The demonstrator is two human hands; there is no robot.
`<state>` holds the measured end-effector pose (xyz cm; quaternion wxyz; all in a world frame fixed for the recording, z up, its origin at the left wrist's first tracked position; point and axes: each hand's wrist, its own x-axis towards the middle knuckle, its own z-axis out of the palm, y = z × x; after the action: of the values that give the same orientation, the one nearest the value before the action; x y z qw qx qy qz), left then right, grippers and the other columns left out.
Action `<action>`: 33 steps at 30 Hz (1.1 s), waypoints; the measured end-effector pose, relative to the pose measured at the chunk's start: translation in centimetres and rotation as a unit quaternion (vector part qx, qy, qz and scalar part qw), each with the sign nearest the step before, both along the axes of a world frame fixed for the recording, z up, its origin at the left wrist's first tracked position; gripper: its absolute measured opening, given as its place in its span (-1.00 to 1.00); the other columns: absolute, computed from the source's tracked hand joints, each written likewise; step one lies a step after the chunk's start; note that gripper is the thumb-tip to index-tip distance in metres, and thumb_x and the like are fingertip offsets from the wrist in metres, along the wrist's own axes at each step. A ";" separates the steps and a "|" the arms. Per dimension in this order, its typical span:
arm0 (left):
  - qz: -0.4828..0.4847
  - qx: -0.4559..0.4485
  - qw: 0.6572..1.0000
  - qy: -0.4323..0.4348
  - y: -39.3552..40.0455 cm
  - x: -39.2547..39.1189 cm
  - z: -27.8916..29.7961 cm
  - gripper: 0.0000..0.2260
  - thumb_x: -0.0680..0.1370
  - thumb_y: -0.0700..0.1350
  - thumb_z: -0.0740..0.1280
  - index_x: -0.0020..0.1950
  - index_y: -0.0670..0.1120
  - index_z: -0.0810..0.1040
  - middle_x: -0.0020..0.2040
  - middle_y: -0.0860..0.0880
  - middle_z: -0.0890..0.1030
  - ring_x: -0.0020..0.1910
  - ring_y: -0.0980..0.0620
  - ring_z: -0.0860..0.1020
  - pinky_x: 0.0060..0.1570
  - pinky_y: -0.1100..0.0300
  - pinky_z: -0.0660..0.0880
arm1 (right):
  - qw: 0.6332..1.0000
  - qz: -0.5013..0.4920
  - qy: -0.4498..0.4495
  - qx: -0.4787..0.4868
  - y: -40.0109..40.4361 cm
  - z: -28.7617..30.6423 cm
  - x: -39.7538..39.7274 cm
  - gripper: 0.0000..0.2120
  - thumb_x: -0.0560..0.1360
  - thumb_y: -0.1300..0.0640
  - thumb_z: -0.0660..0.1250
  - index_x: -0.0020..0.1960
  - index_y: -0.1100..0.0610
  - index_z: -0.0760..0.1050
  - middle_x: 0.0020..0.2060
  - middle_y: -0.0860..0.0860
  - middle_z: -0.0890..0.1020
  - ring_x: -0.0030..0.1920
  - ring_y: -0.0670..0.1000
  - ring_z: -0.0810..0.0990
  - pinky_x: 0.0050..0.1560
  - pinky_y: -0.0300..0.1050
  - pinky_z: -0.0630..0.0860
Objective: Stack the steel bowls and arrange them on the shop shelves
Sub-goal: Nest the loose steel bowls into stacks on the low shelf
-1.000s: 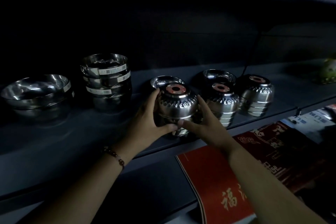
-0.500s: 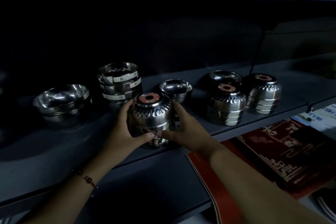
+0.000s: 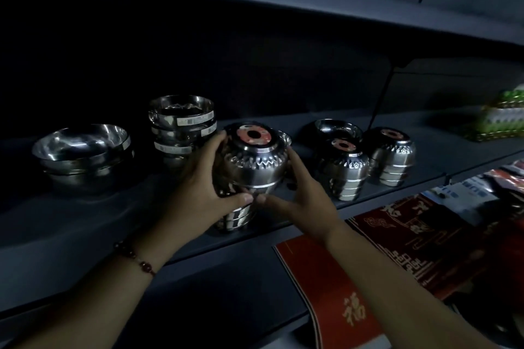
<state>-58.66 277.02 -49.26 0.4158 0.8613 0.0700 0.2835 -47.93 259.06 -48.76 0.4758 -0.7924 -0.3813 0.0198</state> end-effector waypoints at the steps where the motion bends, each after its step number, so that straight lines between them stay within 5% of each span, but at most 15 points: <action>1: -0.003 0.010 1.000 -0.010 -0.5 0.2 0.3 -0.01 0.34 0.06 0.60 0.53 0.36 0.01 0.55 0.17 0.19 0.51 0.14 0.22 0.43 0.00 0.28 | 1.000 -0.013 -0.008 -0.005 -0.7 0.3 0.3 -0.03 0.34 -0.03 0.57 0.48 -0.39 -0.01 0.20 -0.54 0.33 0.28 -0.40 0.32 0.14 -0.63 0.27; 3: -0.010 0.025 0.999 -0.027 -1.6 0.5 0.6 -0.02 0.33 0.11 0.58 0.50 0.44 -0.03 0.50 0.28 0.15 0.51 0.18 0.18 0.45 0.01 0.26 | 0.999 -0.025 -0.019 -0.007 -2.2 0.6 1.0 -0.01 0.31 -0.03 0.58 0.38 -0.56 -0.04 0.26 -0.52 0.34 0.38 -0.28 0.35 0.36 -0.29 0.36; 5: -0.010 0.041 0.998 -0.038 -2.5 0.7 0.8 -0.03 0.31 0.22 0.53 0.50 0.46 -0.07 0.49 0.29 0.16 0.52 0.18 0.16 0.48 -0.03 0.25 | 0.998 -0.048 -0.031 0.024 -3.4 0.2 1.4 -0.09 0.35 0.03 0.54 0.43 -0.46 0.05 0.36 -0.29 0.45 0.39 -0.17 0.43 0.40 -0.01 0.41; 10: 0.012 0.077 0.995 -0.054 -3.6 2.5 0.3 -0.05 0.33 0.45 0.35 0.59 0.29 -0.07 0.58 0.14 0.20 0.56 0.12 0.18 0.47 -0.10 0.28 | 0.985 -0.130 -0.102 0.050 -4.1 0.0 3.4 -0.34 0.50 0.31 0.37 0.50 -0.11 0.29 0.13 -0.12 0.61 0.13 -0.17 0.59 0.19 -0.11 0.54; 13: -0.002 0.095 0.994 -0.061 -4.4 3.4 0.3 -0.13 0.39 0.38 0.35 0.59 0.28 -0.01 0.59 0.19 0.17 0.57 0.17 0.14 0.51 0.00 0.24 | 0.978 -0.174 -0.085 0.084 -4.9 0.2 4.6 -0.60 0.56 0.26 0.26 0.28 -0.12 0.53 -0.06 -0.18 0.65 -0.07 -0.20 0.60 -0.07 -0.22 0.55; 17: 0.012 0.196 0.978 -0.069 -6.2 4.8 -0.2 -0.17 0.45 0.27 0.35 0.60 0.25 -0.04 0.55 0.27 0.06 0.55 0.22 0.03 0.48 0.17 0.12 | 0.963 -0.229 0.040 0.134 -6.3 1.4 5.6 -0.73 0.62 0.08 0.21 -0.20 0.00 0.57 -0.41 -0.10 0.59 -0.41 -0.14 0.54 -0.40 -0.24 0.44; 20: 0.016 0.281 0.957 -0.067 -6.9 5.8 -1.2 -0.19 0.48 0.21 0.33 0.62 0.19 -0.04 0.57 0.17 0.00 0.53 0.24 -0.07 0.45 0.16 0.02 | 0.946 -0.251 0.144 0.149 -7.4 2.1 6.7 -0.68 0.61 -0.04 0.24 -0.25 0.06 0.56 -0.44 -0.03 0.55 -0.44 -0.08 0.48 -0.41 -0.20 0.36; 23: -0.023 0.338 0.938 -0.073 -7.5 6.6 -2.0 -0.22 0.50 0.17 0.33 0.62 0.15 0.02 0.64 0.05 -0.08 0.61 0.05 -0.04 0.49 0.05 0.07 | 0.937 -0.263 0.191 0.128 -8.3 2.1 7.5 -0.68 0.58 -0.11 0.28 -0.21 0.07 0.59 -0.39 0.06 0.57 -0.41 0.01 0.50 -0.36 -0.16 0.38; 28: -0.060 0.264 0.960 -0.073 -8.6 6.5 -1.9 -0.38 0.44 0.19 0.39 0.44 0.15 0.26 0.65 -0.07 -0.11 0.52 0.03 0.14 0.30 0.18 0.34 | 0.942 -0.244 0.215 0.079 -9.0 1.3 7.8 -0.66 0.52 -0.16 0.33 -0.19 0.12 0.57 -0.40 0.07 0.59 -0.42 0.02 0.53 -0.37 -0.17 0.39; 33: -0.037 0.147 0.984 -0.093 -9.1 6.3 -1.4 -0.58 0.39 0.19 0.43 0.16 0.17 0.36 0.62 0.02 0.11 0.45 0.25 0.17 0.23 0.45 0.21 | 0.955 -0.204 0.211 0.037 -9.0 0.7 7.0 -0.54 0.53 -0.22 0.27 -0.26 0.17 0.56 -0.55 0.05 0.57 -0.48 0.04 0.52 -0.36 -0.11 0.39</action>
<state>-52.39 267.93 -50.62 0.2995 0.8850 -0.0431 0.3538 -40.94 250.02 -48.06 0.5678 -0.8132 -0.1031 0.0749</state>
